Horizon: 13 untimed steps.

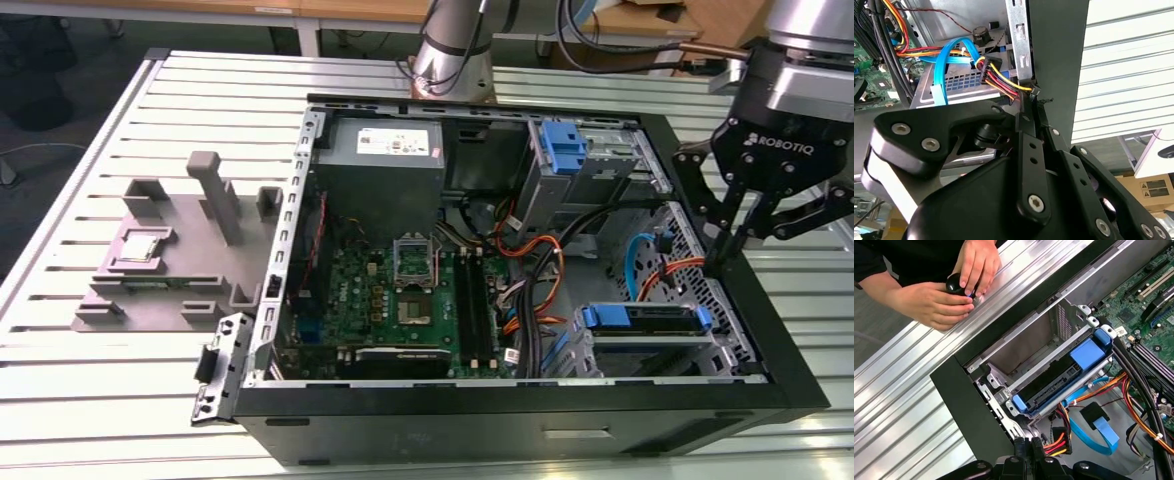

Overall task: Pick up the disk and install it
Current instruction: 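Insert the first disk wire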

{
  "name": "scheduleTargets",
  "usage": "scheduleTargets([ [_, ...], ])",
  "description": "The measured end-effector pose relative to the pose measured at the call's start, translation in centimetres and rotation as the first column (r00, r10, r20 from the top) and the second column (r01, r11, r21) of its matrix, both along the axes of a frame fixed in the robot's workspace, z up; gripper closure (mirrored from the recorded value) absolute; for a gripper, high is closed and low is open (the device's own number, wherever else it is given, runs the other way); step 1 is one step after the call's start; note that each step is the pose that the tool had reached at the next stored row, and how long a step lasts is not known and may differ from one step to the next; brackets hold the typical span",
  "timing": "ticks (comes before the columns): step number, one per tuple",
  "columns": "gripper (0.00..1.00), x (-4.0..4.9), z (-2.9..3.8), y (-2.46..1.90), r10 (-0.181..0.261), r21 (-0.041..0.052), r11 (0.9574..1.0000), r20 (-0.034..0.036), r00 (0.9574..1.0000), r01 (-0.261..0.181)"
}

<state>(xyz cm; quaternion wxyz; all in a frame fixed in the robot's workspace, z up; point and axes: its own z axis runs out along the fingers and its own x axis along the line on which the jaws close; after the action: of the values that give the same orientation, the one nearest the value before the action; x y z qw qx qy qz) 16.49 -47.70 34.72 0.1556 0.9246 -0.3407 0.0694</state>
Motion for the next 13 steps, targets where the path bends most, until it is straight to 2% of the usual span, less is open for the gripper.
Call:
scheduleTargets([
  [8,0.84,-0.13,0.46,0.00,0.000,0.0002,1.0000,0.0000,1.0000,0.000],
  [13,0.84,-0.71,0.48,0.00,0.000,0.0000,1.0000,0.0003,1.0000,0.000],
])
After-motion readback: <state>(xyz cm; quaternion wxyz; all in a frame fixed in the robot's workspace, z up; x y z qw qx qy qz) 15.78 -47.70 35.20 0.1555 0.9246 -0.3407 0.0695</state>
